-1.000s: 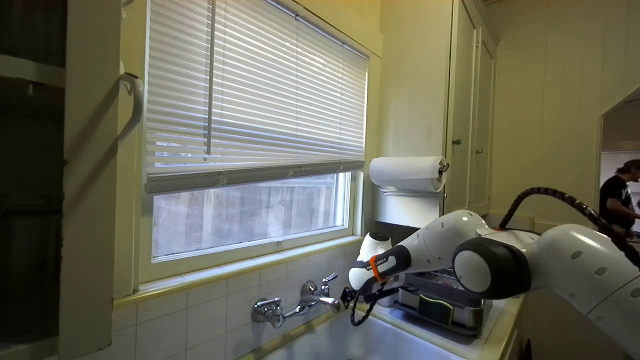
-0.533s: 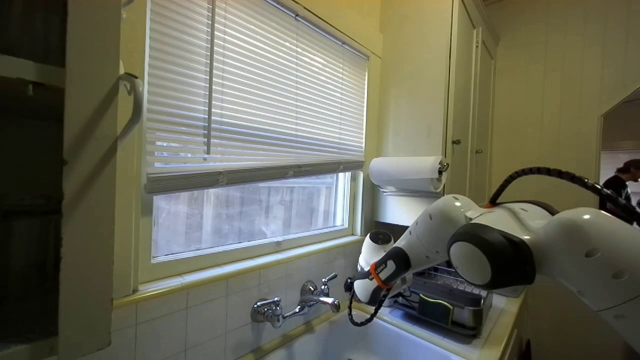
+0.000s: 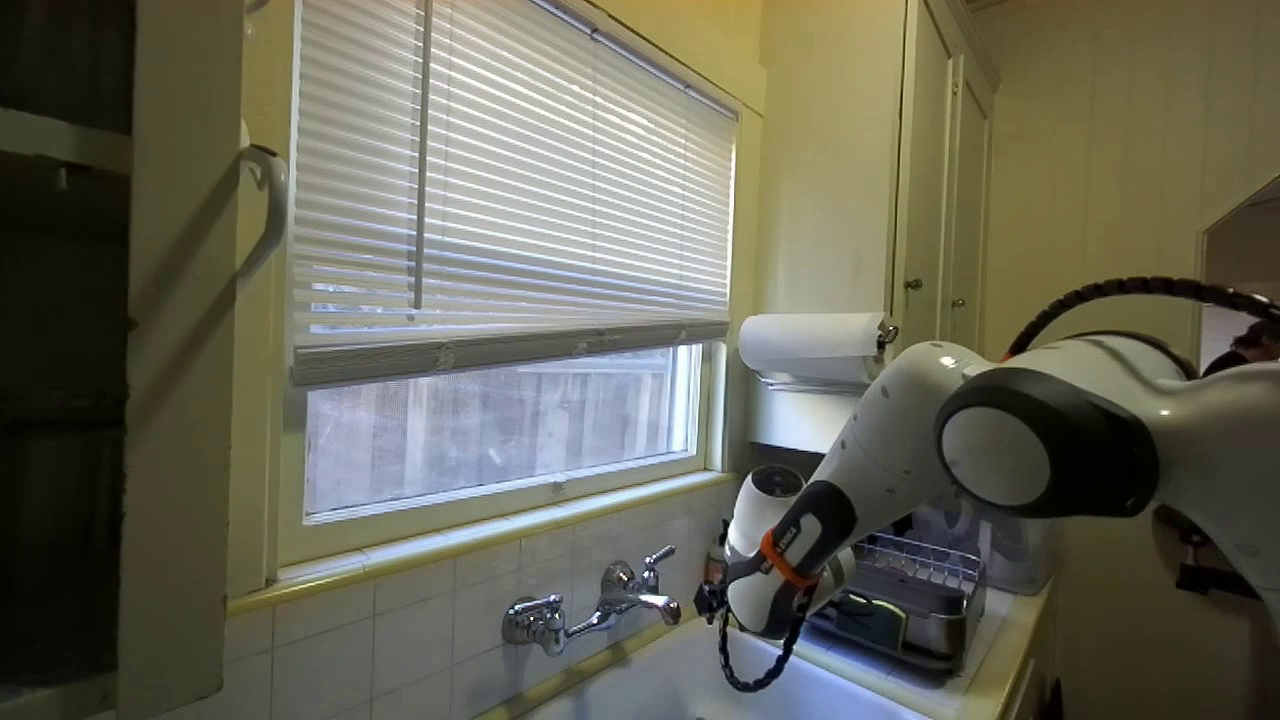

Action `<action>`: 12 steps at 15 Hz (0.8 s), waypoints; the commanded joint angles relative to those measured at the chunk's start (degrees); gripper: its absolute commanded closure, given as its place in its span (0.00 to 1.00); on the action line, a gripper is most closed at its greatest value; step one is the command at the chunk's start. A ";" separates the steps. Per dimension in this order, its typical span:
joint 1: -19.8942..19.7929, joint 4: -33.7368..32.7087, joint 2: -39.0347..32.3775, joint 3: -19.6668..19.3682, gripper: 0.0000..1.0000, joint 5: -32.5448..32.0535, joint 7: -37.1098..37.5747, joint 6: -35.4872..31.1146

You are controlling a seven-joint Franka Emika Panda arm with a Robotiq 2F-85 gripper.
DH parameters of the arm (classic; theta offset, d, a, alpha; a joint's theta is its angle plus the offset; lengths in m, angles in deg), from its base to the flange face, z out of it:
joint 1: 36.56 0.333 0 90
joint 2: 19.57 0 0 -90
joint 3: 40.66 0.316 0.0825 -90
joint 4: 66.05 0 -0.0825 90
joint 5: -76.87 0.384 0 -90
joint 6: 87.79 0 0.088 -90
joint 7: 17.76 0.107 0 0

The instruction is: Put the silver butter knife from the dishrack in the sink.

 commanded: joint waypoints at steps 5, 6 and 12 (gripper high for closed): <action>7.62 27.22 17.87 -4.19 0.00 -5.73 0.26 -2.31; 9.57 30.44 20.08 -6.20 0.00 -7.21 0.48 -0.58; 20.84 46.17 26.93 -23.61 0.00 -25.66 7.23 -12.68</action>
